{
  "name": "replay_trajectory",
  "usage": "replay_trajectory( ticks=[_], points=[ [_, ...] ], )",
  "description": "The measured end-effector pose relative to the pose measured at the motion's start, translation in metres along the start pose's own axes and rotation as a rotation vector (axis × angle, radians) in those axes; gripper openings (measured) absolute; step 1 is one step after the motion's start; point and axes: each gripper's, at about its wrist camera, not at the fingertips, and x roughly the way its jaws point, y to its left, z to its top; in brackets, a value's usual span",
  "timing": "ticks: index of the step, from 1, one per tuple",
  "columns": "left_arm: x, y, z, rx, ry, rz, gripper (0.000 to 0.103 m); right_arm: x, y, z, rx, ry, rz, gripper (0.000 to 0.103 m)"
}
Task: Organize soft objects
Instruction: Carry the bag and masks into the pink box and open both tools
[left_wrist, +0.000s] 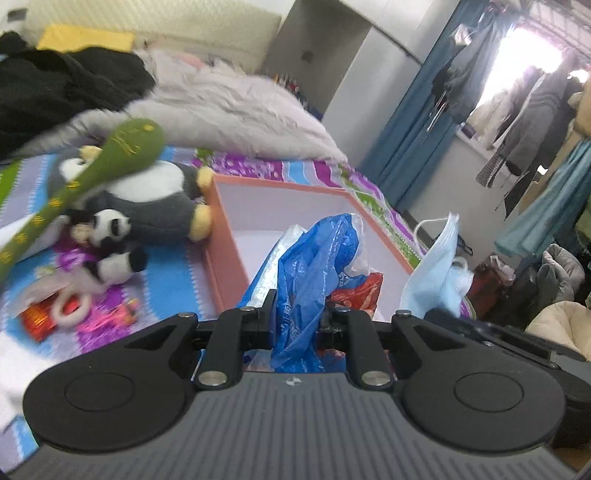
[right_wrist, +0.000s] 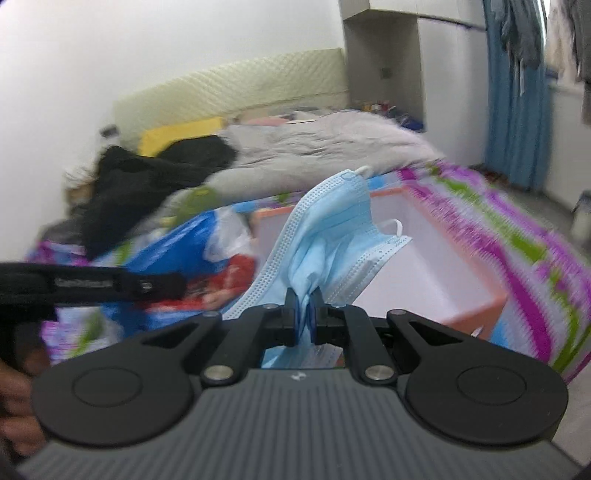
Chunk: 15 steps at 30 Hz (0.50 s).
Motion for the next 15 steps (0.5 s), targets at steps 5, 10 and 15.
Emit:
replay_trajectory(
  ticks=[5, 10, 15],
  points=[
    [0.065, 0.000, 0.037, 0.024, 0.086, 0.009, 0.020, 0.057, -0.020, 0.018, 0.016, 0.107, -0.001, 0.009],
    [0.117, -0.007, 0.059, 0.032, 0.178, 0.010, 0.020, 0.110, -0.041, 0.018, 0.049, 0.243, -0.031, 0.010],
    [0.156, -0.025, 0.063, 0.144, 0.267, 0.034, 0.020, 0.142, -0.061, 0.005, 0.088, 0.341, -0.076, 0.010]
  ],
)
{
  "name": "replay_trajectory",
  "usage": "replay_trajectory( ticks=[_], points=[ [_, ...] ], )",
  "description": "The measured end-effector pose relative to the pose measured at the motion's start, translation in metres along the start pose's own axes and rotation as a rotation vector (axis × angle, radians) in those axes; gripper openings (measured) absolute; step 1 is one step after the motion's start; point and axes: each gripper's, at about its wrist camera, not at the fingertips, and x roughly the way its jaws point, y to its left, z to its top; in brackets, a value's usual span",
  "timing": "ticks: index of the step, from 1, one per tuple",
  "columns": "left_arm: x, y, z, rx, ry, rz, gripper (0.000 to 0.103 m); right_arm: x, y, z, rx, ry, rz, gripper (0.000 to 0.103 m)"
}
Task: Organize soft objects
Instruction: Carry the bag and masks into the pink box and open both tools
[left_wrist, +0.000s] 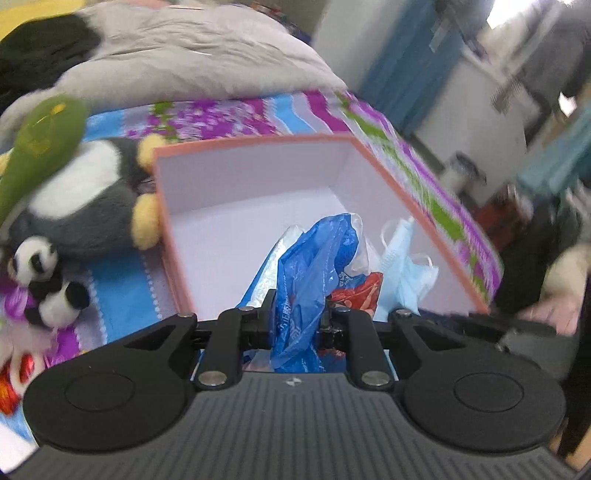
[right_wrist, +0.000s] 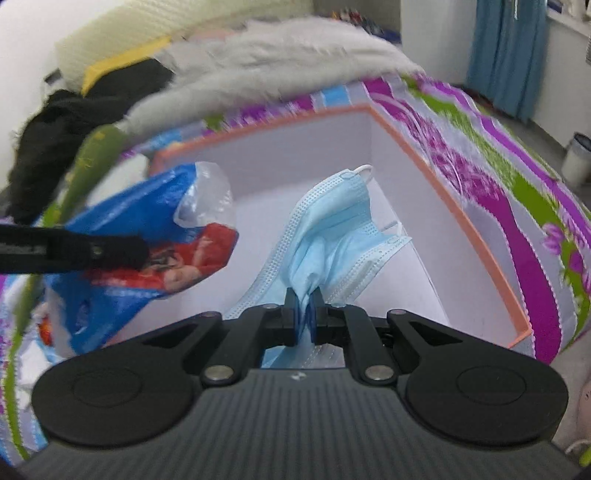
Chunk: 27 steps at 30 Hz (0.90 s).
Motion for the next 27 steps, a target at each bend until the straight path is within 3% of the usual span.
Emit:
replay_trajectory(
  ticks=[3, 6, 8, 10, 11, 13, 20, 27],
  points=[
    [0.012, -0.011, 0.001, 0.066, 0.025, 0.033, 0.020, 0.013, -0.012, 0.000, 0.040, 0.034, 0.007, 0.011],
    [0.021, -0.012, 0.001, 0.065, 0.048, 0.039, 0.021, 0.019, -0.021, -0.003, 0.044, 0.043, 0.005, 0.012],
    [0.028, -0.009, 0.003, 0.050, 0.069, 0.043, 0.032, 0.024, -0.024, -0.004, 0.045, 0.063, 0.015, 0.014],
    [0.032, -0.006, 0.005, 0.039, 0.080, 0.048, 0.057, 0.027, -0.025, -0.005, 0.035, 0.086, 0.016, 0.021],
    [0.032, -0.006, 0.006, 0.040, 0.071, 0.045, 0.058, 0.028, -0.026, -0.006, 0.029, 0.089, 0.016, 0.026],
    [0.029, -0.004, 0.006, 0.038, 0.057, 0.043, 0.058, 0.029, -0.030, -0.007, 0.038, 0.085, 0.017, 0.047],
    [0.001, 0.001, 0.001, 0.037, -0.020, 0.050, 0.058, 0.006, -0.030, -0.013, 0.047, 0.028, 0.046, 0.047],
    [-0.055, -0.004, -0.028, 0.075, -0.139, 0.053, 0.058, -0.045, -0.006, -0.035, 0.017, -0.099, 0.113, 0.047]
  ],
)
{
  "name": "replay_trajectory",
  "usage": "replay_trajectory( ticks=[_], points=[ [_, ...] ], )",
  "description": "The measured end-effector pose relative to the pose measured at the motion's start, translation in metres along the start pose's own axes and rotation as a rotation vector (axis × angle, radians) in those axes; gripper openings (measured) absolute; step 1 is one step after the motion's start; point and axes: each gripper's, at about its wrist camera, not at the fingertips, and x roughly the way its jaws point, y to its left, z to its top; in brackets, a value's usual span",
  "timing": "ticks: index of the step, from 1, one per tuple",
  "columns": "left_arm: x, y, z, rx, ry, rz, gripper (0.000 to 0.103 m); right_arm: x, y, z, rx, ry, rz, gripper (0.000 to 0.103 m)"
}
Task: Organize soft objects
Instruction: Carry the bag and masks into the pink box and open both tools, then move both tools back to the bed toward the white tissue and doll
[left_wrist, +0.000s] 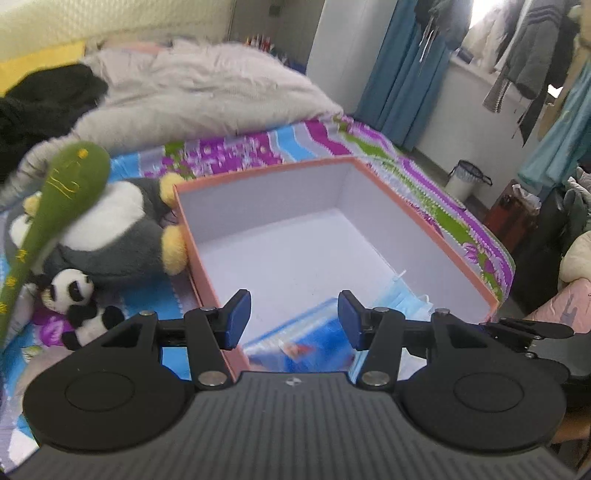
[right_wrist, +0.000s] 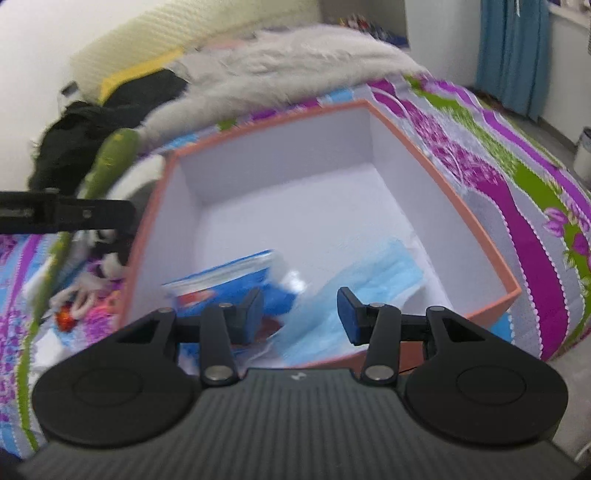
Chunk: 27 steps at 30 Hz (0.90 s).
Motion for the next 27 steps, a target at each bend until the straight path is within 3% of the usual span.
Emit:
replay_trajectory(
  ticks=[6, 12, 27],
  points=[
    [-0.046, -0.007, -0.033, 0.037, -0.082, 0.016, 0.058, -0.036, 0.029, -0.020, -0.032, -0.092, 0.055, 0.047],
    [-0.090, 0.002, -0.067, 0.007, -0.140, 0.020, 0.058, -0.066, 0.053, -0.046, -0.067, -0.155, 0.096, 0.047],
    [-0.174, 0.040, -0.189, -0.137, -0.184, 0.144, 0.058, -0.099, 0.104, -0.105, -0.079, -0.152, 0.200, 0.047]
  ],
)
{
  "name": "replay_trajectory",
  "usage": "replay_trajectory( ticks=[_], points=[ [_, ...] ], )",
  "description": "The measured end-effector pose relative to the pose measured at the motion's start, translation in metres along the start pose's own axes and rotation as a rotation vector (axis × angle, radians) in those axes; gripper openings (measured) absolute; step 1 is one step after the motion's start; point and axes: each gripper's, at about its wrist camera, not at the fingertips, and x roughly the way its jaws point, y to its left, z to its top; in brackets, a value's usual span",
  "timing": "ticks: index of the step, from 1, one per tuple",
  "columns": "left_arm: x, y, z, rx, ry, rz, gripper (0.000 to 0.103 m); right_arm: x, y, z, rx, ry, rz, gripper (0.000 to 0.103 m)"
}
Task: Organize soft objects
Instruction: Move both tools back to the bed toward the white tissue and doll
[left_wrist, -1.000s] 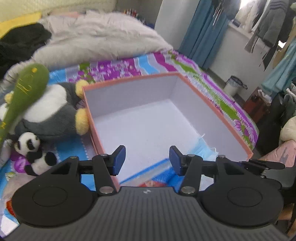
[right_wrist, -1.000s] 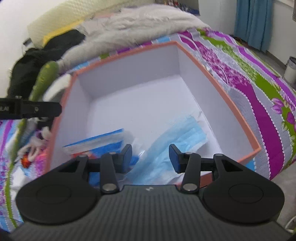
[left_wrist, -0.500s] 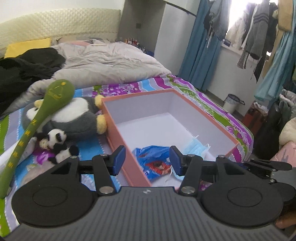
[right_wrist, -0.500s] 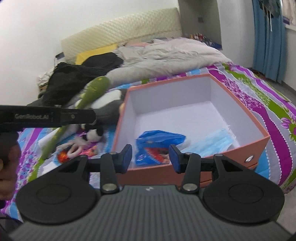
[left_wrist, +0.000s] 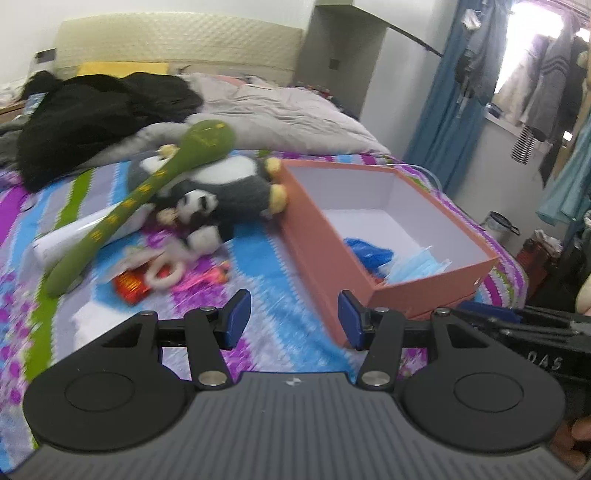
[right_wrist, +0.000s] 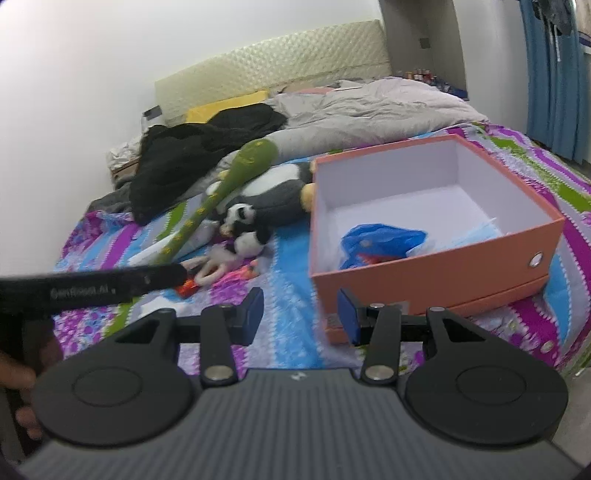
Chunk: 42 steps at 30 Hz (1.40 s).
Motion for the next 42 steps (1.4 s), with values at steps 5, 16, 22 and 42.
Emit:
replay_trajectory(
  ticks=[5, 16, 22, 42],
  points=[
    [-0.033, 0.017, -0.023, -0.037, -0.015, 0.043, 0.058, -0.012, 0.032, -0.013, -0.047, 0.010, 0.042, 0.047],
    [-0.077, 0.054, -0.055, -0.139, -0.045, 0.111, 0.058, -0.018, 0.073, -0.036, -0.065, 0.070, 0.079, 0.047],
    [-0.077, 0.069, -0.060, -0.177, -0.054, 0.127, 0.058, -0.012, 0.083, -0.037, -0.096, 0.071, 0.074, 0.047],
    [0.007, 0.128, -0.076, -0.248, 0.057, 0.183, 0.069, 0.088, 0.081, -0.035, -0.120, 0.163, 0.050, 0.047]
  ],
)
